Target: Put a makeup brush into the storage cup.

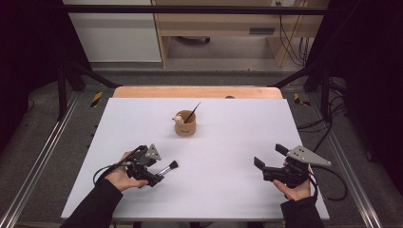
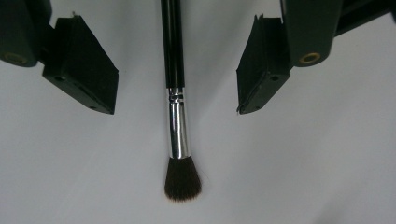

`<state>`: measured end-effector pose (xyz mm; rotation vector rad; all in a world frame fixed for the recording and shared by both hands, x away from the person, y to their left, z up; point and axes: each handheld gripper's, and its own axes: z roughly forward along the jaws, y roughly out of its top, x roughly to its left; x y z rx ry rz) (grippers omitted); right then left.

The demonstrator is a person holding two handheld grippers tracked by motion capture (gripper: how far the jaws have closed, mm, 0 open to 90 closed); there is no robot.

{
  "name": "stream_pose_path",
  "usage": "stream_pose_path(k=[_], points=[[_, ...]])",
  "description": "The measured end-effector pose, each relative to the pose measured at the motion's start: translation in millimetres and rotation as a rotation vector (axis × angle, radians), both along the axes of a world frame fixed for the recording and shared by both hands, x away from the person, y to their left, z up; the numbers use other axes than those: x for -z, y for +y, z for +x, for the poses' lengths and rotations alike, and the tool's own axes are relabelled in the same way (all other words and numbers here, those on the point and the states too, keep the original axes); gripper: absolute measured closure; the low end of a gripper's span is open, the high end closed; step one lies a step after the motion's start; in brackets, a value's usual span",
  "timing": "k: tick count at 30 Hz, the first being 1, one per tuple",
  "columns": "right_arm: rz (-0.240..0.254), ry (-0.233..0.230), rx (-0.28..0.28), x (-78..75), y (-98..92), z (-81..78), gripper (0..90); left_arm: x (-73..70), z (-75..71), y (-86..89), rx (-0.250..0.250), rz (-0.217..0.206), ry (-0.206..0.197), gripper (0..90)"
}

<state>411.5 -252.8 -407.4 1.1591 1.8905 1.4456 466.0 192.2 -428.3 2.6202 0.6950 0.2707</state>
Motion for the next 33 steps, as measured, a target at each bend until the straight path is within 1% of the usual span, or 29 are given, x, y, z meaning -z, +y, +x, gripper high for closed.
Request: stream_pose_path(k=[5,6,13,17,21,22,27,33], points=[[0.001,0.001,0.001,0.3,0.3,0.2,4.9,3.9,3.2,-2.7,0.001,0.018,0.025,35.7],[0.001,0.004,0.0,0.2,0.3,0.1,4.9,3.8,4.1,-2.8,0.006,0.031,0.031,37.2],[0.002,0.006,-0.001,0.3,0.8,0.3,4.8,7.7,8.6,-4.9,0.0,0.05,0.083,45.3],[0.002,0.008,-0.001,0.4,1.1,0.3,4.8,10.3,11.4,-6.4,0.002,0.064,0.099,49.2],[0.003,0.009,-0.002,0.4,1.2,0.2,4.8,11.8,13.2,-7.7,0.005,0.066,0.111,53.5],[0.002,0.007,-0.004,0.4,1.0,0.2,4.9,12.3,14.0,-8.8,0.003,0.066,0.125,55.6],[0.002,0.008,-0.004,0.4,1.1,0.2,4.9,13.5,15.5,-10.8,0.007,0.074,0.142,62.3],[0.001,0.009,-0.005,0.4,1.3,0.1,4.9,15.1,16.8,-11.9,0.008,0.086,0.159,67.7]])
